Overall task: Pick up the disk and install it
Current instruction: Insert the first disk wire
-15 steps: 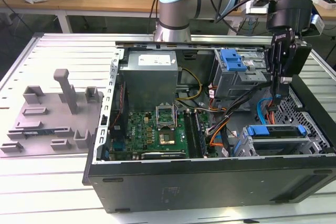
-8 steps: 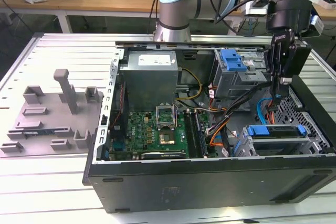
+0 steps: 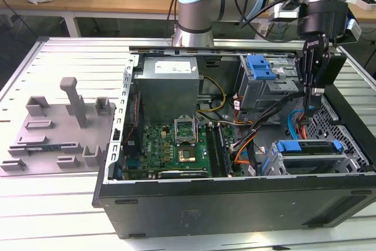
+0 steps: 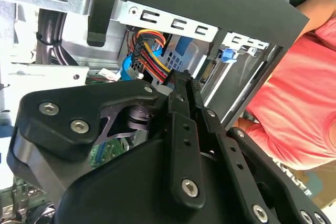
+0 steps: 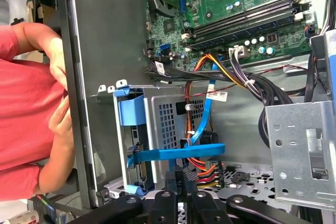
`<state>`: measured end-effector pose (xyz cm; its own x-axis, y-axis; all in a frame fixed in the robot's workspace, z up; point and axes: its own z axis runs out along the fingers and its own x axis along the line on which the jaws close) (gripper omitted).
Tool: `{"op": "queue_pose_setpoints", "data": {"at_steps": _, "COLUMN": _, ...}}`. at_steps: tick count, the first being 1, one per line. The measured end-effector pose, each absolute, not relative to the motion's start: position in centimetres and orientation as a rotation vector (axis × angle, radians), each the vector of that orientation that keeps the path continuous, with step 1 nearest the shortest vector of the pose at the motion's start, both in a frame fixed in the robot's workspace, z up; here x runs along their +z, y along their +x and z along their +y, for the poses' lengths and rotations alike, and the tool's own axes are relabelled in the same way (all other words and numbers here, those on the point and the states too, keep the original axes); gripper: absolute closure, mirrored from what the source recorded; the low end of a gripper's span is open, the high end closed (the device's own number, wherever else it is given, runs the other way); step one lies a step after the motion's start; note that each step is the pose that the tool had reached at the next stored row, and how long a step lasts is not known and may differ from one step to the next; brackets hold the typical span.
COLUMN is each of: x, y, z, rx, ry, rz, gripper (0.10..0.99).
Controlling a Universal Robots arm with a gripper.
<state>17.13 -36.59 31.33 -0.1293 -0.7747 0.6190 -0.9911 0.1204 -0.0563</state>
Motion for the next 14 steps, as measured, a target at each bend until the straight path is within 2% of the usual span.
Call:
{"op": "queue_pose_setpoints", "data": {"at_steps": 5, "x": 32.0, "y": 17.1, "z": -37.3, "rx": 0.637, "ry": 1.717, "rz": -1.976, "gripper": 0.918}}
{"op": "queue_pose_setpoints", "data": {"at_steps": 14, "x": 33.2, "y": 17.1, "z": -39.0, "rx": 0.516, "ry": 1.793, "rz": -2.059, "gripper": 0.918}}
